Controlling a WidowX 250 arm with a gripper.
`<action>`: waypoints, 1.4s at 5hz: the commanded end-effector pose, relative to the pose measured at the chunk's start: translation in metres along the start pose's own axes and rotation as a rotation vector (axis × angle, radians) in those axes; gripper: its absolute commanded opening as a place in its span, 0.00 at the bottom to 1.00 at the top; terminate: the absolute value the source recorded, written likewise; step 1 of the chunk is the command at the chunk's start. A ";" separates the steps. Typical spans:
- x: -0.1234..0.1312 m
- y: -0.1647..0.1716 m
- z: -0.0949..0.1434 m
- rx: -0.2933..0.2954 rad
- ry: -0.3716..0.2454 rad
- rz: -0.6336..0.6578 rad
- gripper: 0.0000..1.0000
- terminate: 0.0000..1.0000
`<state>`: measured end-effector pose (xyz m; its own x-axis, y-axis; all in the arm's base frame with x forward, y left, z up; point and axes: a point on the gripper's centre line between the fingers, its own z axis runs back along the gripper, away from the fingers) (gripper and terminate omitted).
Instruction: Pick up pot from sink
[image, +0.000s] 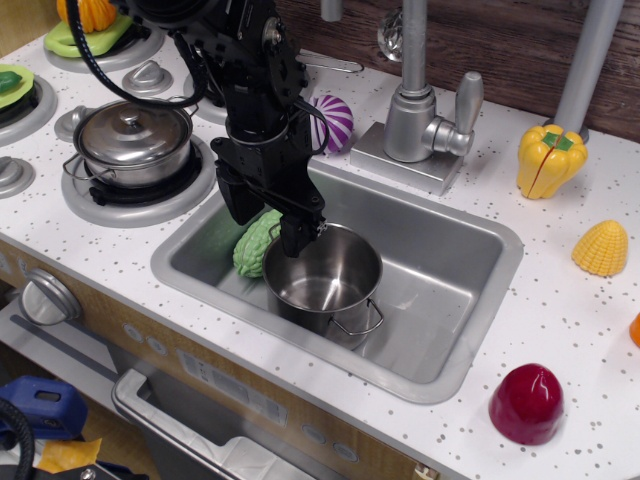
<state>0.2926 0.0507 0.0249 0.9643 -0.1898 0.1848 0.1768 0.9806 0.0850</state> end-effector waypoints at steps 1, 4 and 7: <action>0.000 0.000 0.000 0.000 0.000 0.000 1.00 0.00; 0.008 0.013 -0.042 -0.073 -0.089 0.020 1.00 0.00; 0.014 0.006 -0.036 -0.049 -0.097 0.063 0.00 0.00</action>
<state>0.3076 0.0515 -0.0201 0.9669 -0.1171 0.2267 0.1203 0.9927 -0.0001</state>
